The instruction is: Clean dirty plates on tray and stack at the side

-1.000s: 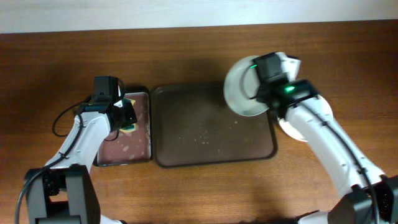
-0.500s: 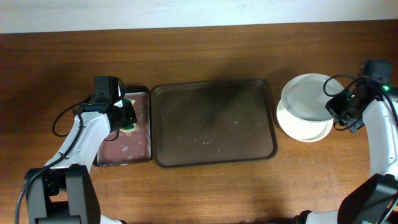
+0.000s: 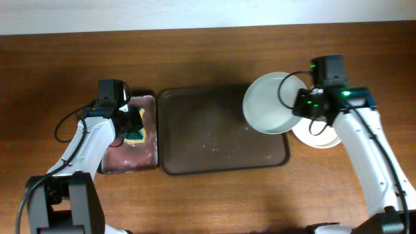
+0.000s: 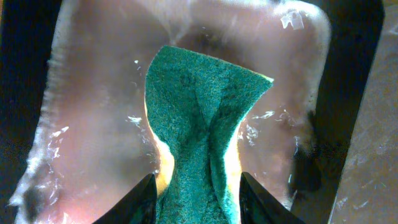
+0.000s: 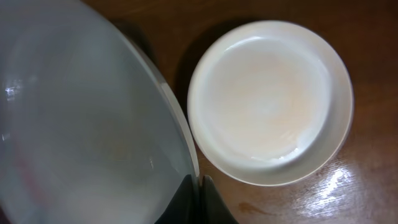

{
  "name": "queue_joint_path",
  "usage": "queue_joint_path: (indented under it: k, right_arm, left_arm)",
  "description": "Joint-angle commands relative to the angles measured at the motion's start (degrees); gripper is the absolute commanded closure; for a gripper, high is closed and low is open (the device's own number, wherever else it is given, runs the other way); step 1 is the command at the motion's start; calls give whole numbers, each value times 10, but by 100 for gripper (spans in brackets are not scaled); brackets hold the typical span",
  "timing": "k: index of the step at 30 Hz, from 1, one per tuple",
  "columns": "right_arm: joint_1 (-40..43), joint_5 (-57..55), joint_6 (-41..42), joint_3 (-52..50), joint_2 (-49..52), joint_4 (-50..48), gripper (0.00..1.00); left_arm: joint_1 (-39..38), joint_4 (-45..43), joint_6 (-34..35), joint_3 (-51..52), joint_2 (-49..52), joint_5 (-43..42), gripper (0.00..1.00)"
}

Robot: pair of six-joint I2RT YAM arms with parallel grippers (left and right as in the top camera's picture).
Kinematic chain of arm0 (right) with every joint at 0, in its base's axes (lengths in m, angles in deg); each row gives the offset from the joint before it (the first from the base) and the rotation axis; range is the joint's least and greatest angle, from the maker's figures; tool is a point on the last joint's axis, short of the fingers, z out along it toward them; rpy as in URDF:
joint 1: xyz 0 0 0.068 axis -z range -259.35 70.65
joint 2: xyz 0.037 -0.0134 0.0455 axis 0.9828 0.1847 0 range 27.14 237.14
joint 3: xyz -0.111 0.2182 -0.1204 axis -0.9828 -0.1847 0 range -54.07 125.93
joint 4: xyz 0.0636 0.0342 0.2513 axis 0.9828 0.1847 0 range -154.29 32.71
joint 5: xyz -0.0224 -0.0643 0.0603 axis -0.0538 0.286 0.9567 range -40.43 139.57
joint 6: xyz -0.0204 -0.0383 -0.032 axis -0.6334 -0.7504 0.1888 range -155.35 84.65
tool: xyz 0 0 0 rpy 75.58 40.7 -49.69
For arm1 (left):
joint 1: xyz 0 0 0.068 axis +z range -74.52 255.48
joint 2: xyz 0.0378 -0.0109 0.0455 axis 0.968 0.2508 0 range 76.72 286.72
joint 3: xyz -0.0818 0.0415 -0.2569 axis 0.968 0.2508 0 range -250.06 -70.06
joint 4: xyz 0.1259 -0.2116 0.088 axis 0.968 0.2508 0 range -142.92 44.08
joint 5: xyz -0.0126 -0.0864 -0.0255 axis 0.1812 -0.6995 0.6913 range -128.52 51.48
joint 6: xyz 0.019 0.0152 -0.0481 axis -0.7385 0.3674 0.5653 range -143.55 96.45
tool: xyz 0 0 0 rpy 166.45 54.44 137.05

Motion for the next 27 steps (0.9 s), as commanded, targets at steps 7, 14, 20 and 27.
queue_joint_path:
  k: [7,14,20,27]
  right_arm:
    - [-254,-400,-6,-1,-10,-39,96]
    - [-355,-546,-6,-1,-5,-67,96]
    - [-365,-583,-21,-1,14,-67,96]
    - [-365,-583,-63,-1,24,-69,96]
  left_arm:
    - [1,3,-3,4,-1,6,49]
    - [1,3,-3,4,-1,6,48]
    - [1,2,-3,4,-1,6,48]
    - [1,2,-3,4,-1,4,48]
